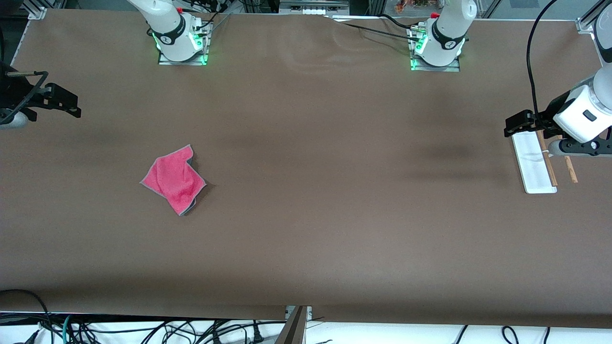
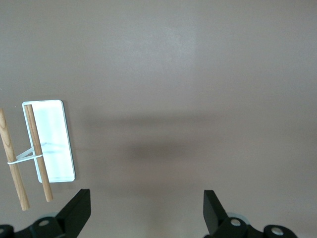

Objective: Pass towel and hang on rack

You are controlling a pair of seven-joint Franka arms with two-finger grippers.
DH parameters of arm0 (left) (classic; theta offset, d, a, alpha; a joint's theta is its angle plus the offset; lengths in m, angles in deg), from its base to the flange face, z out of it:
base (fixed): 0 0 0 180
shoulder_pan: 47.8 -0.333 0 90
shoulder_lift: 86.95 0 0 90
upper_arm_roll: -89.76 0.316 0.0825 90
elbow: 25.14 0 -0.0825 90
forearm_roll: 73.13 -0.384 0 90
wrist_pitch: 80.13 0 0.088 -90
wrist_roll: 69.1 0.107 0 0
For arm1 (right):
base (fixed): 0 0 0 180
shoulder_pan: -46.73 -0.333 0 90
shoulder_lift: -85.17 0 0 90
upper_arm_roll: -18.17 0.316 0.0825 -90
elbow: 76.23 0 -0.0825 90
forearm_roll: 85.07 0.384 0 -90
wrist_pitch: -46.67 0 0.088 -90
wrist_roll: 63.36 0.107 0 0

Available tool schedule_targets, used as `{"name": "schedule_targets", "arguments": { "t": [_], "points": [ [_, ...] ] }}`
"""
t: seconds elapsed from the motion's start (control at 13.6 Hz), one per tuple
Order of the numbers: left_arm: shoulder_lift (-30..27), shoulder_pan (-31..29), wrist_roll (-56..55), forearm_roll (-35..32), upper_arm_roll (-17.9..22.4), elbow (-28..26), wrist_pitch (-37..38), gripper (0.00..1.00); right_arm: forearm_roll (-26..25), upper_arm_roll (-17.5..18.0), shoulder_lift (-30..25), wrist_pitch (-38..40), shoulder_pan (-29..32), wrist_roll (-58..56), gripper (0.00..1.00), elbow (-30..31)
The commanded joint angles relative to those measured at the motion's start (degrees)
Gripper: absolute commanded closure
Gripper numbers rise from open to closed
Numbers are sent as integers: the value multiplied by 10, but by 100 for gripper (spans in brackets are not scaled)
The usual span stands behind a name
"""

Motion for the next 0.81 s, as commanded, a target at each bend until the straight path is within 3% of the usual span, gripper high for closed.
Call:
{"name": "schedule_targets", "arguments": {
  "t": [0.0, 0.51, 0.74],
  "points": [
    [9, -3, 4, 9, -2, 19, 8, 0, 9, -5, 27, -18, 6, -8, 0, -13],
    [9, -3, 4, 9, -2, 18, 9, 0, 11, -8, 37, -38, 0, -7, 0, -12],
    [9, -3, 4, 9, -2, 18, 9, 0, 8, -6, 69, -47, -1, -7, 0, -12]
  ]
}}
